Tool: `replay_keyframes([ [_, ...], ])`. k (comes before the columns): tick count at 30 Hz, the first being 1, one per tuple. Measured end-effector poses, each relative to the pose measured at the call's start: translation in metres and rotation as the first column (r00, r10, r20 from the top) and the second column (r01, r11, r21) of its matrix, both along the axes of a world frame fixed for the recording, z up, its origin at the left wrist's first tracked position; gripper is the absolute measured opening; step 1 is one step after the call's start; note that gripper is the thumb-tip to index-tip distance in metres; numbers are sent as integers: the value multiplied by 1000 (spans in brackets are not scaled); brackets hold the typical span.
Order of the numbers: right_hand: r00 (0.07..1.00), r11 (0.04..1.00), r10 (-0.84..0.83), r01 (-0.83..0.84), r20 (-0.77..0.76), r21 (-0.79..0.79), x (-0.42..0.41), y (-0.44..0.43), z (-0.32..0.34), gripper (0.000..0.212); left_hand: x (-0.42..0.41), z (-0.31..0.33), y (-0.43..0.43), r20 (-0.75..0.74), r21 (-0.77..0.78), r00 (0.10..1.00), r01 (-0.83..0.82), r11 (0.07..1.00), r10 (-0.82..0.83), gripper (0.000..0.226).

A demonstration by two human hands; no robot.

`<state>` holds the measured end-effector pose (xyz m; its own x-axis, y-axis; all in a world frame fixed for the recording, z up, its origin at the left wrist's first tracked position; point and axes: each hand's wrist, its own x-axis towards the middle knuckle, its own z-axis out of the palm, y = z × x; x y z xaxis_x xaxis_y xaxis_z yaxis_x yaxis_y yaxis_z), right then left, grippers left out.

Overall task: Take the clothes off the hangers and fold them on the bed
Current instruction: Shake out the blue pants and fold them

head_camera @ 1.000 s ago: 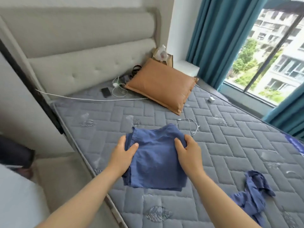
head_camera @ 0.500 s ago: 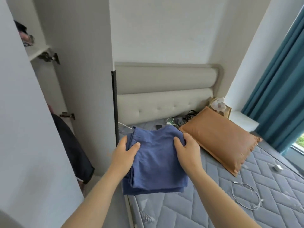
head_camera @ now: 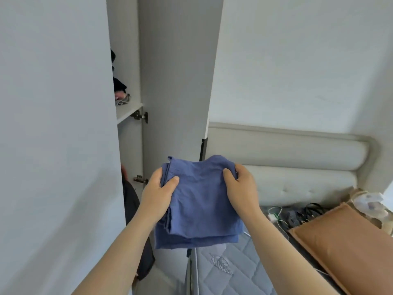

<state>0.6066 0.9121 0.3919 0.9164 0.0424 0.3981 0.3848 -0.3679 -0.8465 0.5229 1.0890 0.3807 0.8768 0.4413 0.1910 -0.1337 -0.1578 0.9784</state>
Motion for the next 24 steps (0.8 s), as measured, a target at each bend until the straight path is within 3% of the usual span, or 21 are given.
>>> replay_keyframes([
  [16,955,976,173,-199,242,87,194,148,96,25,169,89,108,231,70,961,-171,983,151,24],
  [24,886,883,342,-417,312,216,267,227,151,23,227,142,163,338,121,895,-349,929,292,23],
])
